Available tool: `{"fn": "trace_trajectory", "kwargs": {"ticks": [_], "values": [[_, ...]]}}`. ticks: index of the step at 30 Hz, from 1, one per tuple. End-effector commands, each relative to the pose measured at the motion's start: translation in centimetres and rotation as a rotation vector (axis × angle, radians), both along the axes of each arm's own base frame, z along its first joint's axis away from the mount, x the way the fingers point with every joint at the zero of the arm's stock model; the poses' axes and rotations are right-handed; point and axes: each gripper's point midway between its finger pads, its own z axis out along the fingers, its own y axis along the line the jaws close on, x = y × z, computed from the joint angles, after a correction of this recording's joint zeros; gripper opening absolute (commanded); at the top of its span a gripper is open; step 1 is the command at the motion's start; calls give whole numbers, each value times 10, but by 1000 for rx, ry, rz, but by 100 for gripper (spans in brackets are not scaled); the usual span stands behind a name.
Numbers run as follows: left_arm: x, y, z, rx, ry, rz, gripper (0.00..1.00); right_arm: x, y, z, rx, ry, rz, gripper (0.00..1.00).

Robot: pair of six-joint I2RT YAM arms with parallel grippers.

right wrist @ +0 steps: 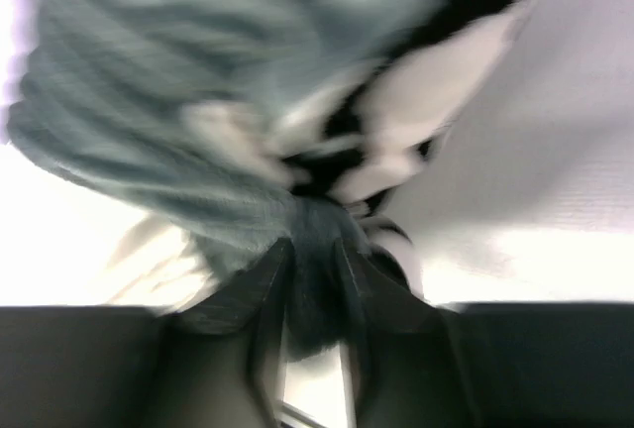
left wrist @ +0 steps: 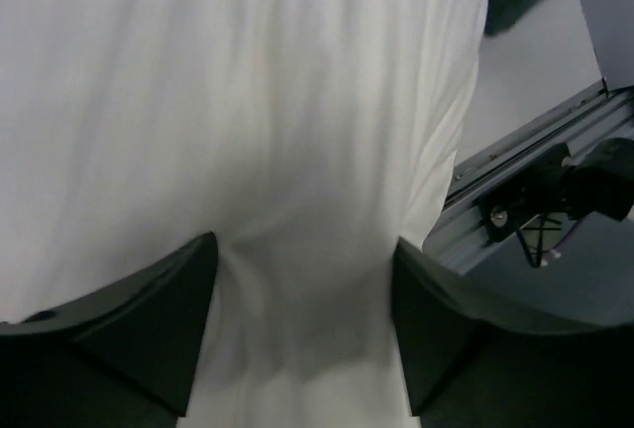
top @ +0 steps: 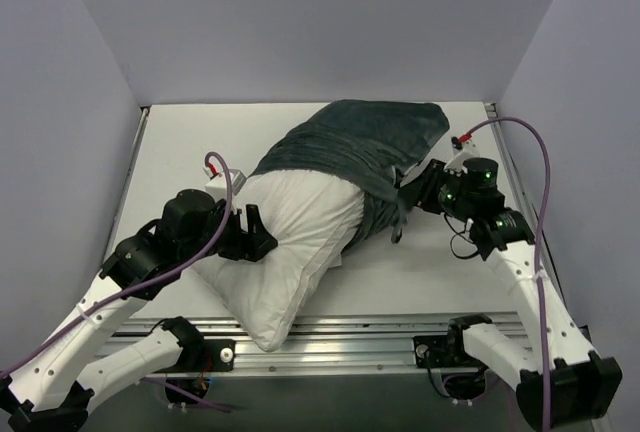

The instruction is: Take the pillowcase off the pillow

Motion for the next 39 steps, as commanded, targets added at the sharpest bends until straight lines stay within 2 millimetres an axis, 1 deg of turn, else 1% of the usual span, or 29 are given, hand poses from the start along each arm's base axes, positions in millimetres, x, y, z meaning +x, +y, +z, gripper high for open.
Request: {"fn": "trace_trajectory", "kwargs": {"ticks": [1, 2, 3, 4, 8, 10, 13, 16, 17, 20, 21, 22, 23, 24, 25, 26, 27, 28, 29, 30, 31, 32, 33, 34, 35, 36, 37, 38, 39], "values": [[-6, 13, 18, -12, 27, 69, 80, -11, -12, 32, -75, -163, -46, 28], [2, 18, 26, -4, 11, 114, 86, -16, -12, 33, -78, -168, -39, 35], [5, 20, 29, -2, 12, 145, 93, -24, -12, 38, -83, -191, -28, 48], [9, 21, 32, -8, 24, 184, 96, -30, -13, 39, -91, -191, -21, 53], [37, 28, 31, 28, 48, 332, 95, -38, -14, 58, -129, -252, 20, 73], [54, 24, 37, -3, 18, 370, 94, -36, -10, 69, -144, -286, 60, 77], [79, 5, 17, 3, 61, 367, 94, -26, 0, 79, -131, -313, 105, 81], [89, -13, -1, -2, 109, 334, 94, -11, 15, 90, -102, -330, 139, 83], [93, -19, -14, 6, 137, 326, 94, -8, 19, 102, -97, -359, 144, 83], [97, -30, -43, -2, 191, 322, 94, 9, 40, 103, -148, -371, 177, 84], [98, -31, -51, 1, 204, 328, 94, 14, 61, 103, -171, -367, 225, 84], [99, -33, -57, -8, 216, 342, 94, 18, 70, 102, -199, -365, 239, 84], [96, -31, -74, 16, 247, 348, 94, 22, 79, 100, -247, -375, 258, 84], [96, -31, -81, 20, 253, 349, 92, 40, 84, 98, -313, -362, 216, 84], [96, -32, -85, 15, 255, 354, 81, 37, 105, 97, -344, -371, 249, 84], [93, -25, -99, 42, 266, 373, 68, 46, 117, 82, -396, -351, 265, 84], [91, -22, -105, 48, 274, 383, 42, 55, 121, 94, -449, -392, 246, 85], [90, -20, -106, 37, 269, 396, 30, 53, 137, 94, -466, -404, 281, 85], [88, -17, -110, 41, 272, 406, 18, 62, 149, 77, -504, -379, 309, 85], [84, -11, -121, 56, 283, 417, 3, 65, 160, 86, -523, -404, 345, 86], [84, -11, -122, 43, 278, 422, 2, 63, 174, 82, -538, -407, 392, 85], [82, -9, -124, 42, 276, 423, 2, 68, 188, 62, -573, -374, 433, 86], [79, -6, -130, 53, 277, 429, 2, 65, 196, 56, -603, -361, 473, 86], [79, -5, -128, 37, 265, 435, 2, 68, 206, 65, -626, -396, 500, 86], [78, -4, -128, 35, 260, 437, 2, 66, 223, 47, -654, -377, 551, 87], [74, -1, -133, 35, 263, 440, 2, 65, 229, 40, -670, -363, 585, 87], [74, 0, -126, 8, 244, 448, 2, 65, 240, 44, -660, -381, 621, 88], [72, 2, -126, 3, 240, 455, 2, 69, 247, 25, -677, -349, 646, 88], [71, 4, -124, -5, 231, 459, 2, 70, 248, 17, -691, -328, 658, 88]]}}
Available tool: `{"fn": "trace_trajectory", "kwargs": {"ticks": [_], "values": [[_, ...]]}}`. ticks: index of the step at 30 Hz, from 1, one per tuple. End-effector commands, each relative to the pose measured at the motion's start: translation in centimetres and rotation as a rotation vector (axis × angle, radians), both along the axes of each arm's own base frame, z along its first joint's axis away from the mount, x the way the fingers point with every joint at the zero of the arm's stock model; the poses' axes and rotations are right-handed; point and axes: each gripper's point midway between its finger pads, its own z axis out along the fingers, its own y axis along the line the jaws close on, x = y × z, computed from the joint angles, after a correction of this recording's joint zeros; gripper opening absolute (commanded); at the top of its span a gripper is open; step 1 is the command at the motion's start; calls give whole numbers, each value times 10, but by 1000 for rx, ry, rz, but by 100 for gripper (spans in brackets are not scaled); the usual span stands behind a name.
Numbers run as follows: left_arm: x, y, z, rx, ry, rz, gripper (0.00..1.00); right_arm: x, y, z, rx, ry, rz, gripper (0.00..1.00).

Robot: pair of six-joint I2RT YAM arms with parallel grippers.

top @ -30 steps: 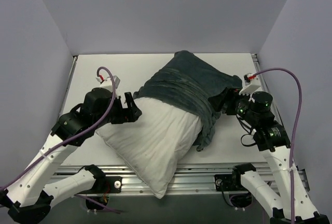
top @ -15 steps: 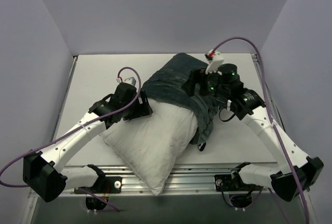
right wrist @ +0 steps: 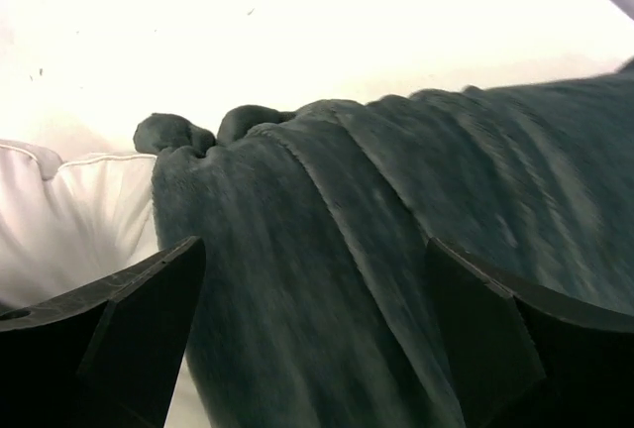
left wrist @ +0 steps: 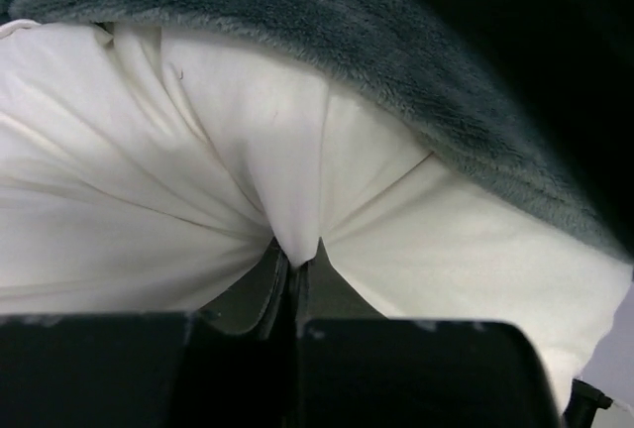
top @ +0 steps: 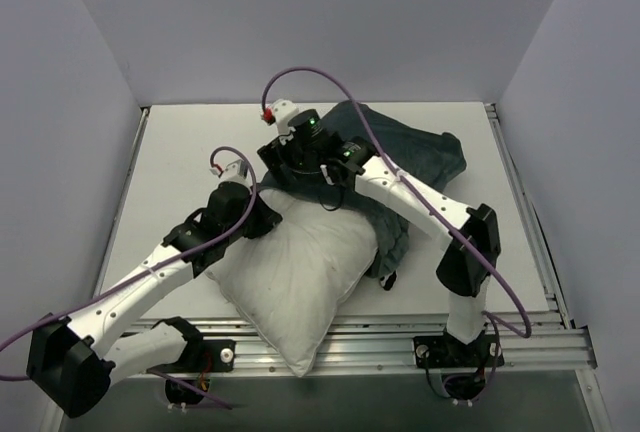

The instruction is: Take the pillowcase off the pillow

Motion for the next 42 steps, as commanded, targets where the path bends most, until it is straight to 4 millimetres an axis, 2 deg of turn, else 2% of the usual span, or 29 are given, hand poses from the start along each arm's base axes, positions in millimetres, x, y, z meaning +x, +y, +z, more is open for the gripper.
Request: {"fn": "trace_trajectory", "kwargs": {"ticks": [1, 2, 4, 5, 7, 8, 10, 11, 13, 14, 15, 16, 18, 19, 21, 22, 23, 25, 26, 27, 28, 30, 33, 35, 36, 38, 39, 41, 42], "values": [[-24, 31, -41, 109, 94, 56, 2, 0, 5, -17, -115, 12, 61, 88], [-26, 33, -41, 109, 92, 60, 2, 4, 9, -33, -144, 33, 66, 88], [-30, 40, -41, 131, 93, 66, 2, -2, 11, -54, -185, 87, 107, 88], [-32, 42, -41, 144, 97, 66, 2, -5, 10, -73, -225, 121, 130, 87], [-36, 47, -44, 169, 116, 66, 2, -5, 5, -91, -272, 147, 116, 84], [-38, 49, -46, 177, 121, 70, 2, -3, 1, -105, -303, 167, 105, 78], [-40, 52, -46, 163, 116, 92, 2, 7, -18, -119, -371, 166, 38, 68], [-43, 56, -54, 172, 125, 101, 2, 13, -26, -124, -391, 163, 6, 50], [-46, 58, -52, 148, 121, 117, 2, 40, -61, -123, -458, 94, -157, 20], [-45, 58, -49, 145, 113, 121, 2, 51, -75, -117, -469, 67, -218, 0], [-47, 63, -48, 161, 118, 128, 2, 60, -89, -112, -472, 52, -286, 0], [-48, 65, -43, 169, 106, 123, 2, 80, -122, -101, -475, 34, -396, 0], [-50, 74, -33, 201, 99, 142, 2, 100, -152, -78, -399, 17, -517, 0], [-51, 77, -26, 204, 84, 144, 2, 117, -185, -55, -350, -7, -620, 0], [-53, 84, -10, 216, 58, 159, 2, 130, -220, -33, -272, -22, -734, 0], [-55, 87, -1, 201, 37, 165, 2, 133, -237, -13, -194, -40, -803, 0], [-56, 89, 6, 196, 25, 170, 2, 140, -269, 0, -143, -60, -885, 0], [-63, 99, 19, 194, 3, 188, 2, 141, -294, 20, -36, -85, -966, 0], [-65, 102, 25, 190, -8, 196, 2, 138, -319, 35, 23, -109, -1012, 0], [-70, 108, 24, 208, 2, 200, 2, 137, -329, 42, 57, -118, -1040, 0], [-72, 112, 35, 195, -22, 211, 2, 134, -337, 55, 104, -138, -1067, 0], [-79, 121, 38, 211, -22, 225, 2, 132, -358, 62, 133, -147, -1121, 0], [-84, 135, 53, 232, -59, 254, 2, 129, -369, 65, 166, -140, -1155, 0], [-82, 141, 61, 251, -89, 266, 2, 131, -362, 62, 186, -123, -1116, 0], [-80, 141, 63, 264, -103, 260, 2, 133, -345, 55, 219, -82, -1031, 0], [-72, 137, 63, 284, -112, 247, 2, 135, -317, 57, 278, -63, -912, 0], [-62, 128, 64, 289, -130, 224, 2, 133, -295, 53, 302, -26, -817, 0], [-49, 118, 66, 289, -150, 205, 2, 124, -260, 58, 325, -13, -699, 7], [-38, 108, 74, 266, -188, 198, 2, 119, -247, 60, 326, -9, -661, 13]]}}
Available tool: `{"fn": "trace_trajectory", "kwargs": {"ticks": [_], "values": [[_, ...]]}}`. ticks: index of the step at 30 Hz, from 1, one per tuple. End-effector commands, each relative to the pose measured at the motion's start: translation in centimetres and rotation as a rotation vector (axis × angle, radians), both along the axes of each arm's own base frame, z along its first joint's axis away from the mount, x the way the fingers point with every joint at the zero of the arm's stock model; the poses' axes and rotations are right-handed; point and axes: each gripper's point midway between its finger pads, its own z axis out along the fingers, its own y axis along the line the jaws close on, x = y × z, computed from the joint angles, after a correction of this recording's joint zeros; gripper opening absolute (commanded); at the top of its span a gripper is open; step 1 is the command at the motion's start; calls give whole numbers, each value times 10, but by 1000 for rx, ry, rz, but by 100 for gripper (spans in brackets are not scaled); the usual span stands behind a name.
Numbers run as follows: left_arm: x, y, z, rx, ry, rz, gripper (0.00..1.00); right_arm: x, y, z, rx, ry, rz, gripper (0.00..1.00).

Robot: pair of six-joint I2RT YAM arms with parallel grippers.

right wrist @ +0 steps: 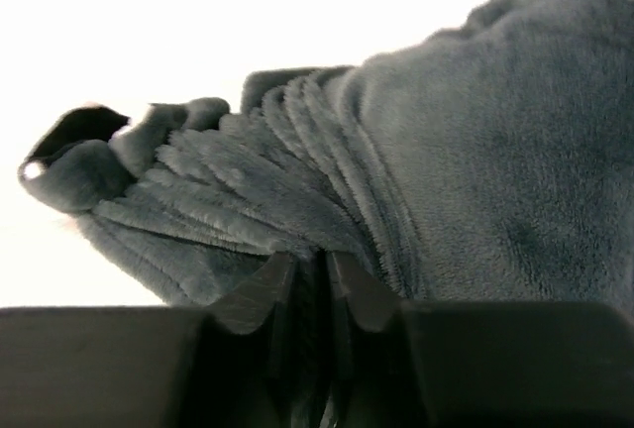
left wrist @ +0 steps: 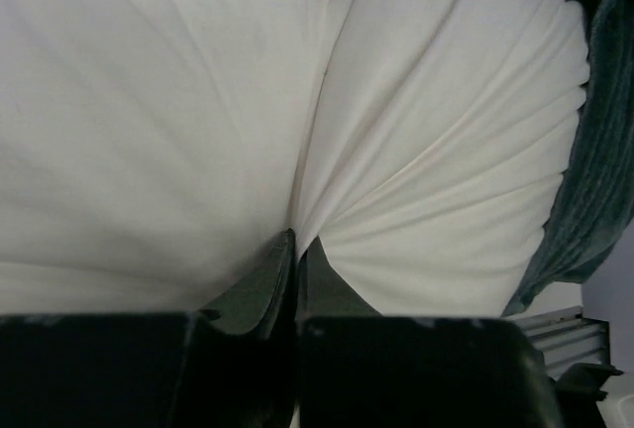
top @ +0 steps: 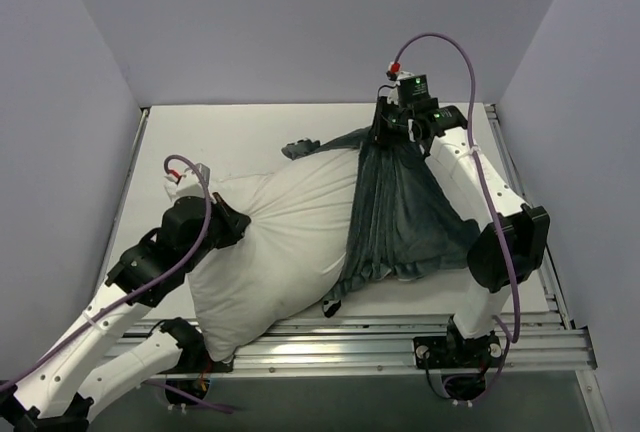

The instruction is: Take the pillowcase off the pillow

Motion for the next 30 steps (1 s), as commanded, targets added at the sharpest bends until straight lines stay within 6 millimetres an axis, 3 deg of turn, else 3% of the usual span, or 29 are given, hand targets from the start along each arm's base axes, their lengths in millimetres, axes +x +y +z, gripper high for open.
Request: {"fn": "trace_trajectory", "kwargs": {"ticks": [1, 2, 3, 4, 6, 7, 8, 9, 10, 11, 12, 13, 14, 17, 18, 20, 21, 22, 25, 27, 29, 30], "values": [[20, 38, -12, 256, -4, 109, 2, 40, -45, 78, -60, -329, -122, 27], [28, 34, -11, 260, -10, 108, 2, 29, -25, 79, -61, -327, -72, 34], [40, 26, -2, 253, -47, 105, 2, 22, -18, 79, -60, -325, -52, 41], [52, 22, -9, 279, -27, 112, 2, 11, -13, 93, -42, -349, -42, 52], [73, 12, -5, 290, -51, 109, 2, -10, -1, 85, -12, -334, -29, 63], [80, 8, -2, 292, -62, 107, 2, -25, 1, 106, 60, -378, -50, 65], [88, 5, 4, 281, -84, 105, 2, -43, 12, 77, 75, -323, -15, 67], [96, 2, 2, 306, -81, 93, 2, -57, 18, 71, 97, -314, 3, 68], [105, 3, 12, 299, -100, 101, 2, -77, 18, 85, 131, -357, 11, 70], [111, 4, 17, 300, -110, 108, 2, -92, 16, 53, 108, -303, -1, 71], [120, 4, 13, 320, -99, 109, 2, -110, 27, 44, 107, -292, 29, 71], [126, 4, 15, 318, -101, 113, 3, -128, 26, 48, 123, -308, 35, 71], [134, 4, 24, 299, -113, 113, 8, -140, 20, 22, 92, -265, 15, 71], [146, -3, 27, 284, -109, 83, 22, -177, 24, 1, 99, -218, 48, 71], [146, -5, 29, 290, -116, 66, 39, -189, 24, -22, 81, -174, 61, 71], [144, -8, 39, 290, -153, 31, 58, -201, 20, -30, 99, -167, 61, 71], [135, -12, 46, 302, -189, -28, 73, -205, 19, -36, 110, -155, 58, 71], [130, -14, 51, 310, -211, -65, 79, -209, 18, -43, 117, -151, 59, 71], [100, -23, 62, 388, -307, -217, 96, -204, 20, -51, 116, -160, 51, 72], [69, -39, 62, 492, -390, -381, 98, -195, 23, -59, 92, -148, 37, 72], [46, -52, 54, 564, -424, -507, 95, -180, 29, -53, 85, -182, 26, 72], [35, -58, 52, 603, -449, -569, 95, -172, 33, -63, 58, -163, 17, 72]]}}
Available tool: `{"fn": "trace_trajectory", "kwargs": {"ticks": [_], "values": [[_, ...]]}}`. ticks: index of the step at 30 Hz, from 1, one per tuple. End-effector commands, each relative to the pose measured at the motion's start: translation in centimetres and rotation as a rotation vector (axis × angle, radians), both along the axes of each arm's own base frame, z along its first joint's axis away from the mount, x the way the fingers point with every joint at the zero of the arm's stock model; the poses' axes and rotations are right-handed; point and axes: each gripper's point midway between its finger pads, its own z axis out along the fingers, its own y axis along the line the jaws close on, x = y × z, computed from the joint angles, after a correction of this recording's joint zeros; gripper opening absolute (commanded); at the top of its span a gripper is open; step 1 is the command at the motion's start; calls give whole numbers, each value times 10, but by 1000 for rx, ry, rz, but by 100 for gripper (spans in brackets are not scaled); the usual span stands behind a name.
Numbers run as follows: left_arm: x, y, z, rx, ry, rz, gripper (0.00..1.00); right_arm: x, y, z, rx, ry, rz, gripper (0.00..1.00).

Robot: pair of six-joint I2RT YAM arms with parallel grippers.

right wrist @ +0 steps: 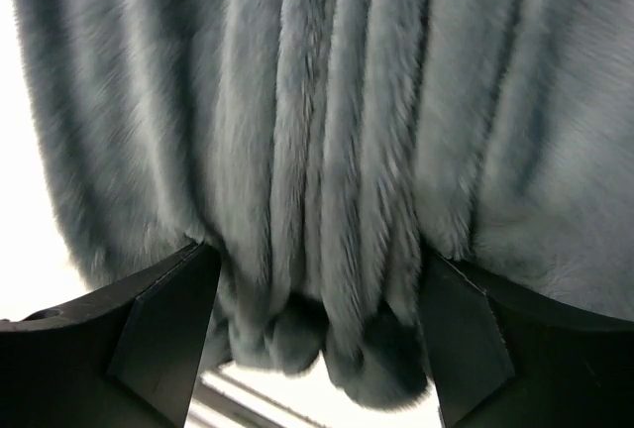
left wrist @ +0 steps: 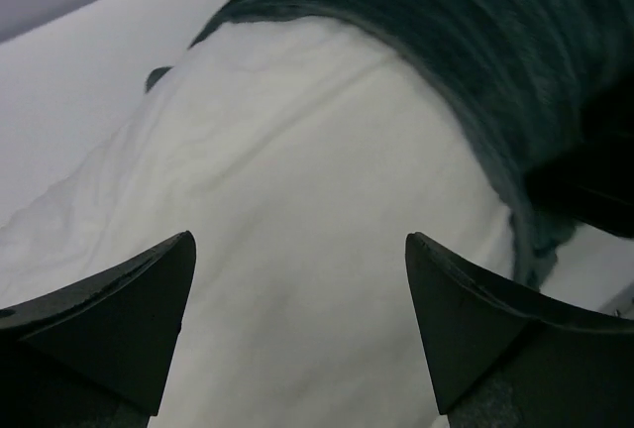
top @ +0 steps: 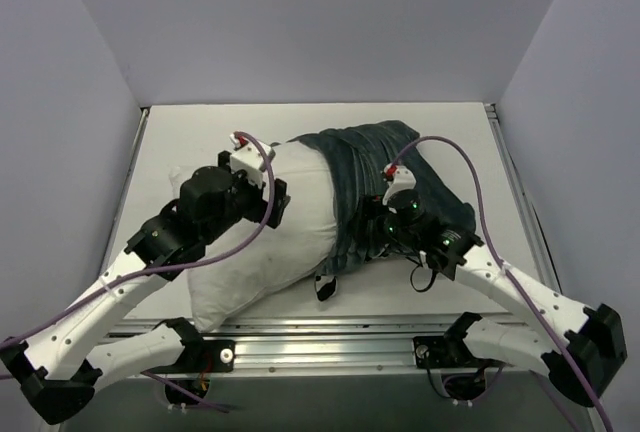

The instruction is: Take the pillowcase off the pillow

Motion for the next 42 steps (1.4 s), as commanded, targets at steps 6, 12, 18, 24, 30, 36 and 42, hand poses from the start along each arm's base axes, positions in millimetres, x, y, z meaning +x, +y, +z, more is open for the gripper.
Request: {"fn": "trace_trajectory", "kwargs": {"ticks": [6, 12, 18, 24, 30, 36, 42], "values": [[-71, -48, -47, 377, -75, -345, 94, 85, 29, 22, -44, -128, -117, 74], [-78, -58, -66, 395, -52, -298, 94, 122, 23, 38, -40, -134, -135, 75], [-53, -42, -72, 474, -114, -107, 94, 109, 29, 50, 10, -137, -67, 81], [-46, -63, -100, 508, -95, -140, 94, 79, 27, 47, 17, -115, -11, 90], [-58, -84, -148, 506, 42, -214, 94, 49, 22, 26, 6, -57, 45, 93], [-62, -85, -182, 519, 146, -227, 94, 31, 28, -4, -3, 2, 97, 93], [-54, -78, -200, 550, 218, -203, 56, 30, 30, -29, -3, 36, 94, 93]]}}
